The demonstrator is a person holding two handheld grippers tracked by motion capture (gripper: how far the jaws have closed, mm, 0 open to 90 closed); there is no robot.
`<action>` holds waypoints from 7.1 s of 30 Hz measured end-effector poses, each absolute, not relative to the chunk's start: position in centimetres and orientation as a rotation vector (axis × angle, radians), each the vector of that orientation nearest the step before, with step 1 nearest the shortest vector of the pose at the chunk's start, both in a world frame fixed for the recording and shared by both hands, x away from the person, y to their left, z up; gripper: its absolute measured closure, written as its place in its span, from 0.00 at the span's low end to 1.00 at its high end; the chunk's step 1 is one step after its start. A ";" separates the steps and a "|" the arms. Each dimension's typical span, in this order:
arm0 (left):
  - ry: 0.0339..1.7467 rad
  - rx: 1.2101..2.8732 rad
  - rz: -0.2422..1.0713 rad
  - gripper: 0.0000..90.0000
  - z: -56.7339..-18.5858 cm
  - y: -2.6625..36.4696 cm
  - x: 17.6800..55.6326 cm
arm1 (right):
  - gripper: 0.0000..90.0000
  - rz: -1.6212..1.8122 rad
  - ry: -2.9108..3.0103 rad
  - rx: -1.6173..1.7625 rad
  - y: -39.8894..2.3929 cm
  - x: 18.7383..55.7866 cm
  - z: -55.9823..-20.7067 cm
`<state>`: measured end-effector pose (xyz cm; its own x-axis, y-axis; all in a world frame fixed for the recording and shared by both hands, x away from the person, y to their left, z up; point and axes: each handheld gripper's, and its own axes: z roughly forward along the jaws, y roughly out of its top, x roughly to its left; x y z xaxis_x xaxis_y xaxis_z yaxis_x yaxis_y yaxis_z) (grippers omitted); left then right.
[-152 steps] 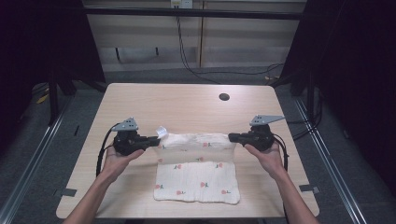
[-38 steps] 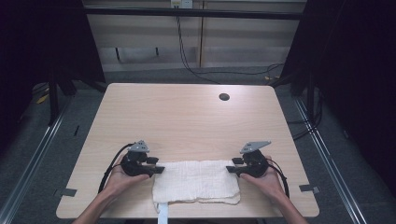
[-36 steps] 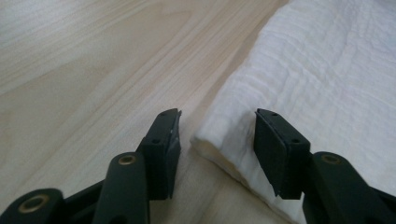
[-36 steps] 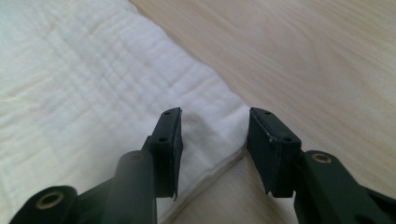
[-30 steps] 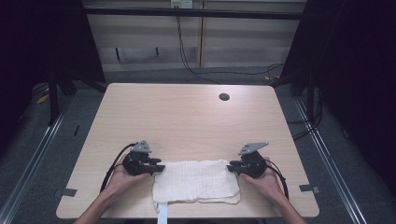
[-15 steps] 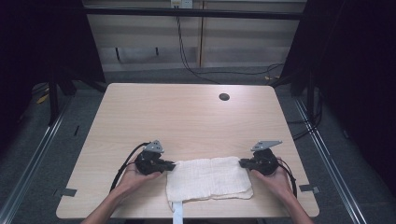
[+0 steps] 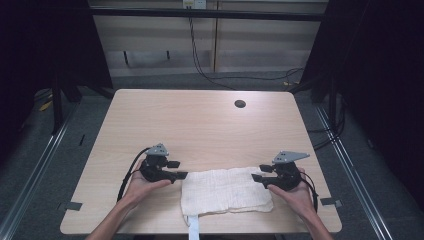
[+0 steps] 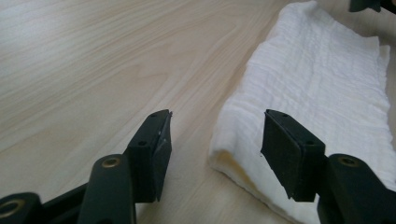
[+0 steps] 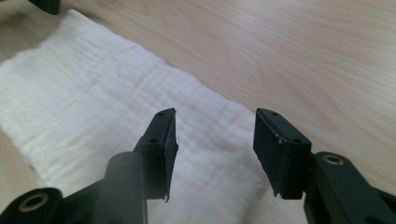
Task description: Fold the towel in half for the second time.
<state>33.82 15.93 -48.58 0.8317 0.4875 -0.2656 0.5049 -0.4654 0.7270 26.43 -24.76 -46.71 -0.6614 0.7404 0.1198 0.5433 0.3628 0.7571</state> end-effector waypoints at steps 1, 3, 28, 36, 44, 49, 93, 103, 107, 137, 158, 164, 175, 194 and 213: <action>0.738 2.145 -0.017 0.47 -48.6 16.0 33.9 | 0.52 1.191 2.394 1.140 -24.4 26.4 -46.6; 0.736 2.145 -0.031 0.47 -48.5 16.2 34.0 | 0.49 1.214 2.417 1.125 -23.6 26.6 -46.5; 0.693 2.171 0.061 0.45 -46.7 14.8 35.2 | 0.54 1.328 2.698 0.807 -12.0 26.5 -45.4; 0.688 2.166 0.059 0.43 -46.8 15.7 35.2 | 0.52 1.287 2.784 0.702 -8.2 26.5 -45.7; 0.712 2.178 0.083 0.43 -47.2 16.5 35.4 | 0.54 1.222 2.860 0.604 -5.6 25.5 -46.9; 0.702 2.194 0.078 0.42 -47.4 16.4 35.3 | 0.57 1.219 2.868 0.583 -5.2 25.4 -47.8; 0.673 2.193 -0.054 0.43 -48.6 15.0 34.8 | 0.93 1.115 2.823 0.549 -5.0 25.0 -49.5; 0.609 2.255 -0.147 0.56 -49.7 14.0 34.3 | 0.93 1.146 2.831 0.586 -5.1 25.1 -49.6; 0.593 2.272 -0.107 0.59 -49.7 13.9 34.0 | 0.93 1.152 2.831 0.584 -5.2 25.1 -49.6; 0.599 2.154 -0.099 0.94 -47.9 15.7 33.9 | 0.94 1.325 2.760 0.639 -5.4 25.5 -46.9; 0.666 2.063 -0.066 0.94 -45.2 18.4 34.6 | 0.94 1.433 2.693 0.616 -4.2 26.6 -44.1; 0.676 2.051 -0.063 0.94 -44.5 19.5 34.8 | 0.94 1.486 2.683 0.615 -3.0 27.0 -44.0; 0.718 2.016 -0.043 0.94 -43.2 21.5 35.0 | 0.94 1.515 2.678 0.576 -0.4 27.7 -43.1; 0.694 2.029 -0.057 0.94 -42.1 18.9 35.1 | 0.94 1.564 2.586 0.622 -1.9 26.9 -42.3; 0.615 2.100 -0.119 0.94 -43.3 11.2 35.3 | 0.94 1.490 2.532 0.740 -8.1 25.2 -42.5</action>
